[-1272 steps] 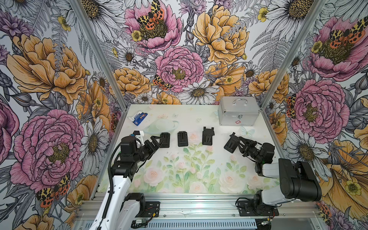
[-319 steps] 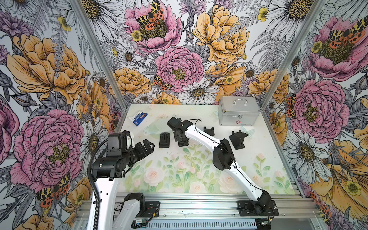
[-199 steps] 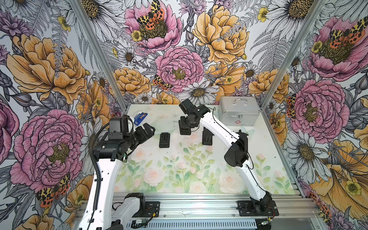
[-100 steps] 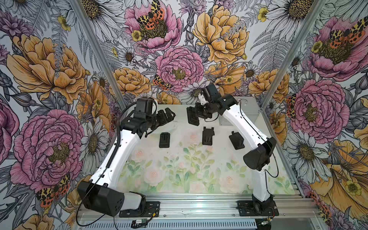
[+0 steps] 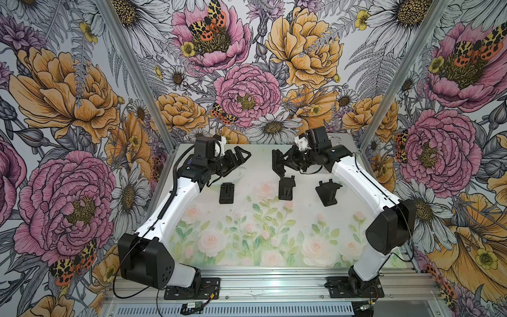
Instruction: Open the phone stand
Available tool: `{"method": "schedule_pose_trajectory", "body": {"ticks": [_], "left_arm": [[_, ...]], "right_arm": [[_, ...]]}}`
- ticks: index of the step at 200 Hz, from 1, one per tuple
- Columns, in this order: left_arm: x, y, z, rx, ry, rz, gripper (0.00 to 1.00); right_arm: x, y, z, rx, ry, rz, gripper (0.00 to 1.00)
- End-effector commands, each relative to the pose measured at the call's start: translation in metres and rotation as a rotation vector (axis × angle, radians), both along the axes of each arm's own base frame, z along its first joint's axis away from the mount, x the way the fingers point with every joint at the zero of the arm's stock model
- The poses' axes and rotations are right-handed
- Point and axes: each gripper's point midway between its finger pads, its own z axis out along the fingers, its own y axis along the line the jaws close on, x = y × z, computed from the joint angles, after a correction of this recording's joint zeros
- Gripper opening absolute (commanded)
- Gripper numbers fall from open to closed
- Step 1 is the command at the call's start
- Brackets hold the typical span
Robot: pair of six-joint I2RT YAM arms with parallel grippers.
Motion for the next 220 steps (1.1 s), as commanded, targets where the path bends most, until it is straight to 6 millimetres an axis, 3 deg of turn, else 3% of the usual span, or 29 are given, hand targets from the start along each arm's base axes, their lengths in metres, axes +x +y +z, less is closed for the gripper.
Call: {"method": "schedule_pose_trajectory", "body": {"ticks": [1, 50, 111, 220], "left_arm": [[0.002, -0.023, 0.008, -0.149, -0.035, -0.084, 0.99], [-0.001, -0.041, -0.007, -0.369, -0.010, -0.153, 0.99], [-0.010, -0.062, 0.004, -0.567, -0.008, -0.270, 0.99], [-0.033, -0.087, -0.002, -0.582, 0.057, -0.393, 0.99]], "right_arm": [[0.005, 0.000, 0.043, 0.218, -0.107, -0.010, 0.00], [-0.004, -0.003, 0.043, 0.337, -0.118, -0.001, 0.00], [-0.001, -0.003, 0.032, 0.505, -0.111, -0.047, 0.00], [0.013, 0.017, 0.028, 0.586, -0.094, -0.042, 0.00]]}}
